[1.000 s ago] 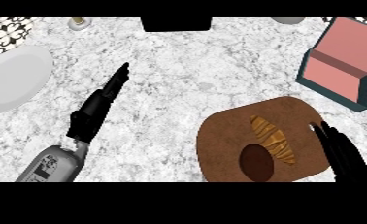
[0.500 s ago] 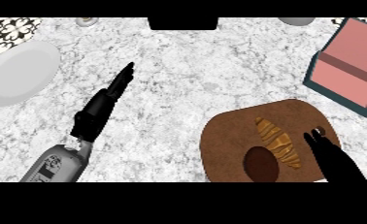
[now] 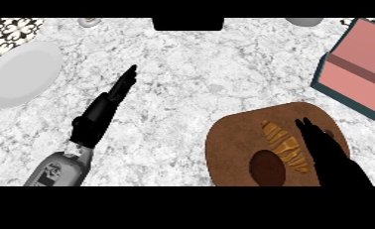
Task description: Pick the croissant from the cutting board and place it in the cardboard box
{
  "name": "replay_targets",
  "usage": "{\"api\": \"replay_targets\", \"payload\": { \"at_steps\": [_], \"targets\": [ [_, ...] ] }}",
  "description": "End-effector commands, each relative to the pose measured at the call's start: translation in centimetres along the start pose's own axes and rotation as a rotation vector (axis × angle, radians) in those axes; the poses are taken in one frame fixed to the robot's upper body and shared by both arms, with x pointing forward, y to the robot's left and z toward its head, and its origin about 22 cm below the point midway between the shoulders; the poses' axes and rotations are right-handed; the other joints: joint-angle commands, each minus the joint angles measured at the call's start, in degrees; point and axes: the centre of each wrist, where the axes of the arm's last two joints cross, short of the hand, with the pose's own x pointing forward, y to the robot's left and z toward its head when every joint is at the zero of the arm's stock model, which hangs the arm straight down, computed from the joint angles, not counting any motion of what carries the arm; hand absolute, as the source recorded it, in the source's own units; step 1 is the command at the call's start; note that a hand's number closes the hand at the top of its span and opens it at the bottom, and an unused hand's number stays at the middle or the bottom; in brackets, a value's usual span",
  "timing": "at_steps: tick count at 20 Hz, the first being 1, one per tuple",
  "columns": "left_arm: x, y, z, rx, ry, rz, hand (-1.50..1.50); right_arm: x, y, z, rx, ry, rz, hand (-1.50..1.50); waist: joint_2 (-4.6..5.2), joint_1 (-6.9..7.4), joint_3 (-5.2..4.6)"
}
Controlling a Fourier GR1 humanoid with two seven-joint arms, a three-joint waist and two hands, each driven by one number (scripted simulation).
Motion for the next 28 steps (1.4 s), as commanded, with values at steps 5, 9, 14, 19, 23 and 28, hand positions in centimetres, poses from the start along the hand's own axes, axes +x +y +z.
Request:
{"api": "replay_targets", "payload": {
  "at_steps": [5, 9, 14, 19, 23, 28],
  "targets": [
    [0.8, 0.8, -0.1, 0.020, -0.003, -0.003, 0.00, 0.3, 3.7, -3.2, 0.053, 0.071, 0.018, -1.50, 0.00, 0.04, 0.02],
    [1.4, -0.3, -1.6, 0.006, -0.005, 0.010, 0.00, -1.7, 2.5, -4.1, 0.013, 0.038, -0.004, -1.50, -0.02, -0.19, 0.03],
    [-0.1, 0.3, -1.4, 0.014, 0.010, 0.011, 0.00, -2.2, 5.1, -3.6, 0.016, 0.025, 0.041, -1.50, -0.01, -0.25, 0.02],
    [-0.8, -0.7, -1.6, 0.004, -0.014, -0.004, 0.00, -2.2, 5.8, -3.6, 0.037, 0.037, 0.045, -1.50, -0.01, -0.34, 0.02],
    [-0.2, 0.5, -0.8, 0.007, 0.006, -0.012, 0.00, -1.3, 5.8, -6.1, 0.078, 0.048, 0.045, -1.50, 0.00, -0.07, 0.02],
    [-0.4, -0.5, -0.8, -0.009, 0.016, 0.003, 0.00, -2.5, 6.7, -6.5, 0.104, 0.066, 0.056, -1.50, 0.00, -0.12, 0.02]
  ]
}}
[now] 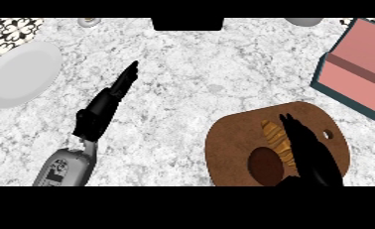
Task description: Pick the croissant from the cutting board and place it in the cardboard box
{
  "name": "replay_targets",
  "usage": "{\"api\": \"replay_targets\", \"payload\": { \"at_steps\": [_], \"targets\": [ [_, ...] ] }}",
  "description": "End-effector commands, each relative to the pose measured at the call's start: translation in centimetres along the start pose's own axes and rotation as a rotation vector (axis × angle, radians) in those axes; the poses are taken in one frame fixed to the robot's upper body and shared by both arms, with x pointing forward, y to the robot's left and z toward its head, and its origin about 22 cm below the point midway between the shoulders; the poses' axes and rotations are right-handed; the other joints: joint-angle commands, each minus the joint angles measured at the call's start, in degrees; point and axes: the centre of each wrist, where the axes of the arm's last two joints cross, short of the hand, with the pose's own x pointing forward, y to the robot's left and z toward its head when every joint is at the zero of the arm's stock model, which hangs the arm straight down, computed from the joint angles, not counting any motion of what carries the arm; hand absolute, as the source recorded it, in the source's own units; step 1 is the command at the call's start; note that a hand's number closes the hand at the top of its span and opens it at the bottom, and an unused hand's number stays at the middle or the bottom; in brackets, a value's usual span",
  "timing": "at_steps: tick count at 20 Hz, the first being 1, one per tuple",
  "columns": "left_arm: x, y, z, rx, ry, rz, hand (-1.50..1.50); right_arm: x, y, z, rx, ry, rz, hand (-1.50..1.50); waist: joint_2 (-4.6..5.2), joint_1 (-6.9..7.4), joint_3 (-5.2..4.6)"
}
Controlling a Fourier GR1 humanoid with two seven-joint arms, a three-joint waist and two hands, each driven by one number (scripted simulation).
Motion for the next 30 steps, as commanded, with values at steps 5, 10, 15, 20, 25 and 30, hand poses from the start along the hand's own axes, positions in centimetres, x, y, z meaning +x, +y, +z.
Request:
{"api": "replay_targets", "payload": {
  "at_steps": [5, 10, 15, 20, 25, 30],
  "targets": [
    [-2.4, 1.1, 0.6, 0.018, -0.001, 0.017, 0.00, -1.0, 1.1, -1.2, 0.011, 0.025, -0.013, -1.50, 0.02, -0.06, 0.00],
    [0.0, 0.2, -0.5, 0.003, 0.012, 0.001, 0.00, 0.4, 2.0, -2.6, 0.040, 0.037, 0.060, -1.50, 0.02, 0.06, 0.01],
    [0.8, 1.5, -1.5, -0.002, 0.001, 0.000, 0.00, -1.1, 1.4, -3.9, 0.028, 0.061, 0.088, -1.50, 0.04, -0.03, 0.01],
    [-0.3, 0.3, 2.8, 0.000, 0.019, -0.017, 0.00, -1.4, 2.1, -4.3, 0.066, 0.045, 0.089, 1.50, -0.02, 0.38, 0.02],
    [1.3, -1.1, 0.5, 0.000, 0.009, 0.010, 0.00, -1.9, 3.0, -4.0, 0.017, 0.010, 0.140, 1.50, -0.01, 0.15, 0.02],
    [0.7, -0.1, 0.6, -0.004, -0.005, 0.002, 0.00, -2.7, 0.3, -7.8, -0.094, 0.050, 0.103, 1.50, 0.08, 0.60, 0.04]
  ]
}}
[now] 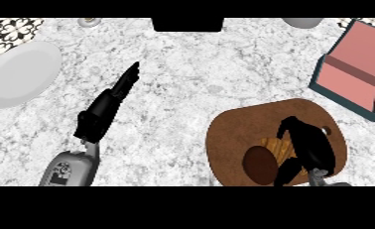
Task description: Pick the croissant from the cutting board and place it in the cardboard box
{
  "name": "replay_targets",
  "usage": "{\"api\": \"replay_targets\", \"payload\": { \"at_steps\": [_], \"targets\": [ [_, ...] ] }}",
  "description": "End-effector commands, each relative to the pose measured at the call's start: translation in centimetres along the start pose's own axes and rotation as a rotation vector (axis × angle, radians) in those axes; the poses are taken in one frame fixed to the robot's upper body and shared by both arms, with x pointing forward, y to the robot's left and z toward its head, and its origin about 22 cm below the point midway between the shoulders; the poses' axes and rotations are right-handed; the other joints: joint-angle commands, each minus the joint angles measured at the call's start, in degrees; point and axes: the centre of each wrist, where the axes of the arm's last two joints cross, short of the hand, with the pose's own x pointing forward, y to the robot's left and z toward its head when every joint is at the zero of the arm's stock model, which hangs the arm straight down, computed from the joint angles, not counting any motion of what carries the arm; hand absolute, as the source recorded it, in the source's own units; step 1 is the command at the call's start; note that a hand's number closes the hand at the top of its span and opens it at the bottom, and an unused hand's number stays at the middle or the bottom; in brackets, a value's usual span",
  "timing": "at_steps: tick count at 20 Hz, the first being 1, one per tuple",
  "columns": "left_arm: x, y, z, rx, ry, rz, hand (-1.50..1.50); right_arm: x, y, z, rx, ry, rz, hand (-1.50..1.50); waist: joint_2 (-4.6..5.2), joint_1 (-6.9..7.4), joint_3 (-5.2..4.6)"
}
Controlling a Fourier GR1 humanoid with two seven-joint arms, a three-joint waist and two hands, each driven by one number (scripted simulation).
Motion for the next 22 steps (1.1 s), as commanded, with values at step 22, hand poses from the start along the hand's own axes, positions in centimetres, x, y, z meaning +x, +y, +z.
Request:
{"api": "replay_targets", "payload": {
  "at_steps": [22],
  "targets": [
    [-0.5, 1.6, 1.0, 0.005, 0.005, -0.015, 0.00, 2.8, -16.0, 5.7, -0.564, -0.042, -0.087, 1.50, 0.09, -0.68, 0.55]
  ]
}}
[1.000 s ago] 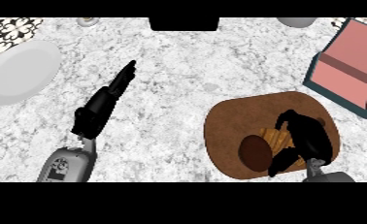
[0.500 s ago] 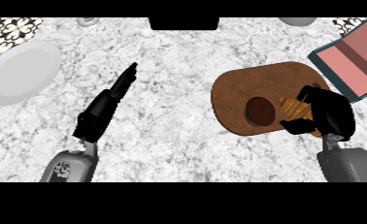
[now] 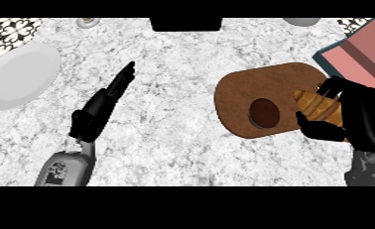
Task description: Pick the croissant from the cutting board and place it in the cardboard box
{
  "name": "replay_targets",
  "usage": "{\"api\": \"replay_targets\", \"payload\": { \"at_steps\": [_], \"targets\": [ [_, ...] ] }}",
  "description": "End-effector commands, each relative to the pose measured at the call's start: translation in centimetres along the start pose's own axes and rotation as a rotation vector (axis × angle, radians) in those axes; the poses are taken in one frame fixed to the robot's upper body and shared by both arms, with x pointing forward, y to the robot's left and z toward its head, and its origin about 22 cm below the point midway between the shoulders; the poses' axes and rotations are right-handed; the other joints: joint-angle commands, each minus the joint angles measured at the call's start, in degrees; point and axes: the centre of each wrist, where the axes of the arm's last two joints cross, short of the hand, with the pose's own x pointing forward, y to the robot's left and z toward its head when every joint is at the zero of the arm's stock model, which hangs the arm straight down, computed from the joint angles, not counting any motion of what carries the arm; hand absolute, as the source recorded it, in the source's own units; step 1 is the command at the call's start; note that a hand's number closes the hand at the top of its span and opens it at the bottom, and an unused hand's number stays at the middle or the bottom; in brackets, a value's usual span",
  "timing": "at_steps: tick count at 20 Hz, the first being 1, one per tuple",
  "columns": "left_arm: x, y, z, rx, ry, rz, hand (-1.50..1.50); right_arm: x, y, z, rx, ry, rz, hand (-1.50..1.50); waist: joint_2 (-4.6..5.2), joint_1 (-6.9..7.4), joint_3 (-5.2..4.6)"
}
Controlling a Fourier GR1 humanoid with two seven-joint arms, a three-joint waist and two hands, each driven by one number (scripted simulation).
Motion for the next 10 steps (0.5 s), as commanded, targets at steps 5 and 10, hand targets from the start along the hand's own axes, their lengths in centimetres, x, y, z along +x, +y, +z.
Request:
{"api": "replay_targets", "payload": {
  "at_steps": [5, 10],
  "targets": [
    [-1.3, -1.4, 0.6, -0.021, -0.001, 0.009, 0.00, 0.5, -7.3, 3.1, -0.184, 0.024, -0.122, 1.50, 0.13, 0.11, 0.03],
    [-0.5, -0.3, -0.2, -0.008, -0.006, 0.003, 0.00, 0.6, -9.9, 0.6, -0.223, 0.128, -0.180, 1.50, 0.22, 0.51, 0.03]
  ]
}}
